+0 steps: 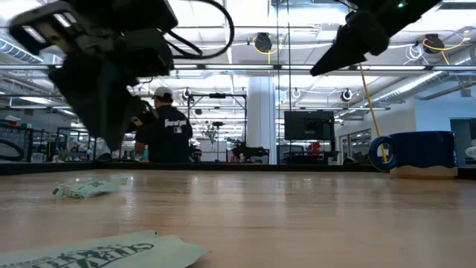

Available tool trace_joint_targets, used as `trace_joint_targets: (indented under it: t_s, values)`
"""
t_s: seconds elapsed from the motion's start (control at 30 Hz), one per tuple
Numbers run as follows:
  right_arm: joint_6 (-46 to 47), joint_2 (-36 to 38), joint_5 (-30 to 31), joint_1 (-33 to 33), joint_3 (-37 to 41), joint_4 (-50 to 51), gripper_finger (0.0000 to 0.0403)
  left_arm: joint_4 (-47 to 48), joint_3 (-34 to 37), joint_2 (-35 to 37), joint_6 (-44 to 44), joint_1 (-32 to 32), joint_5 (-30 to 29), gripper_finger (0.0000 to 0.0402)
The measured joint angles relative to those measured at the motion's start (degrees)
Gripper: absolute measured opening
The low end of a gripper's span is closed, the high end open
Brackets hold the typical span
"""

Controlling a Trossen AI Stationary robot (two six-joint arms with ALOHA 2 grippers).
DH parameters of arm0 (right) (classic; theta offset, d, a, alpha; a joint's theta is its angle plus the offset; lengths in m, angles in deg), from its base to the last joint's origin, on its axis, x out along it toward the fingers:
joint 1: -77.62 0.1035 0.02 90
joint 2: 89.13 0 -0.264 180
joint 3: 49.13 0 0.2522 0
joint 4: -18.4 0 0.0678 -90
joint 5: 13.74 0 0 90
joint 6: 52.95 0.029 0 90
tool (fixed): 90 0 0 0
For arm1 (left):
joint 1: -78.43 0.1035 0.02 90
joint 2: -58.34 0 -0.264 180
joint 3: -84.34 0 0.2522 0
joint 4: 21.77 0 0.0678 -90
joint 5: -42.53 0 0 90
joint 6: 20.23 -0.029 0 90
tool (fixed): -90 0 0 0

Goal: Pick and place Stevia / Truvia into bins
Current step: Put the stevia packet into the transparent container

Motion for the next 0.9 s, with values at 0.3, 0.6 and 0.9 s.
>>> trace_joint_targets:
  t_s: [0.3, 0.6, 0.9]
  values:
    - [-2.2, 0.0, -0.1, -5.7, 0.0, -1.2, 0.0192, -6.3, -0.1, -1.7, -0.2, -3.9, -10.8, 0.0131]
    - [1.9, 0.0, -0.1, -7.2, 0.7, -2.2, 0.0192, -8.0, 0.0, -5.6, 1.3, -3.5, -8.0, 0.0131]
    - [1.3, 0.0, -0.3, -7.2, 8.0, -11.4, 0.0192, -6.0, 0.0, -7.0, 0.4, -3.5, -8.2, 0.0131]
